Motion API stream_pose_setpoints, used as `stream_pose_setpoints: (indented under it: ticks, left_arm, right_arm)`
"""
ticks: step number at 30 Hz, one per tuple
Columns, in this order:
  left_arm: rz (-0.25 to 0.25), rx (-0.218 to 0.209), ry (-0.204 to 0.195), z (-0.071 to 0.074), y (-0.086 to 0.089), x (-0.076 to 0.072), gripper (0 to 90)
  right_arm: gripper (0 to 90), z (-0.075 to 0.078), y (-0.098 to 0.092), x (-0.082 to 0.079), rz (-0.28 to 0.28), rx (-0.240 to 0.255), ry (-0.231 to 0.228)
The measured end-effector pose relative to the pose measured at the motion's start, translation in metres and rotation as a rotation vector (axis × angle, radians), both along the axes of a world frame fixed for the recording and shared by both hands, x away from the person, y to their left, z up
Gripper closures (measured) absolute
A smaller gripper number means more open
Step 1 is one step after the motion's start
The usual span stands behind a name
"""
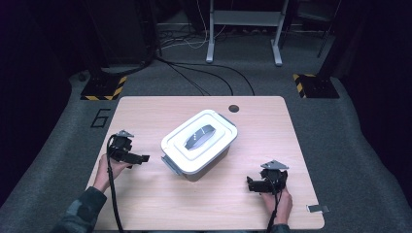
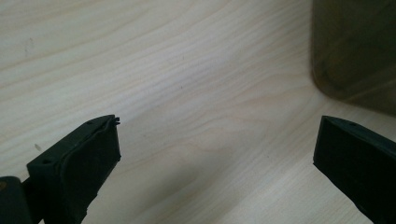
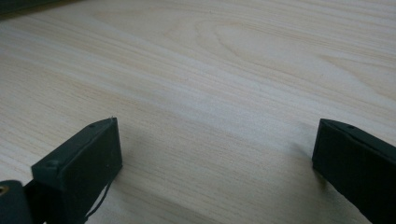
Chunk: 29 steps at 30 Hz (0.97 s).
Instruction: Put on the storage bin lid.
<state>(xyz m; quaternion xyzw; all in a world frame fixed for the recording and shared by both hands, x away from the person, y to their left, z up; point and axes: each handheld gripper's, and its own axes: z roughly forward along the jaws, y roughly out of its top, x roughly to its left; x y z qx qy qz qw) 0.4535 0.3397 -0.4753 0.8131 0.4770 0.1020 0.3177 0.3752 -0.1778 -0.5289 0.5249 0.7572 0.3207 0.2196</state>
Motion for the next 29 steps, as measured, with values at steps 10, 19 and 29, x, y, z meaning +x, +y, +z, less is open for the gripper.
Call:
stream_pose_setpoints:
  ticks: [10,19,29]
  left_arm:
    - [0.039,-0.022,-0.004,-0.027,0.007,-0.012,0.1]
    - [0.067,-0.043,-0.100,-0.048,0.010,-0.026,0.1]
    - [0.049,0.045,-0.186,-0.056,0.003,-0.035,0.2]
  right_arm:
    - [0.7,0.000,0.000,0.000,0.000,0.000,0.000]
    - [0.8,0.000,0.000,0.000,-0.002,0.001,0.001]
    - [0.8,0.000,-0.001,0.000,0.004,-0.006,0.000]
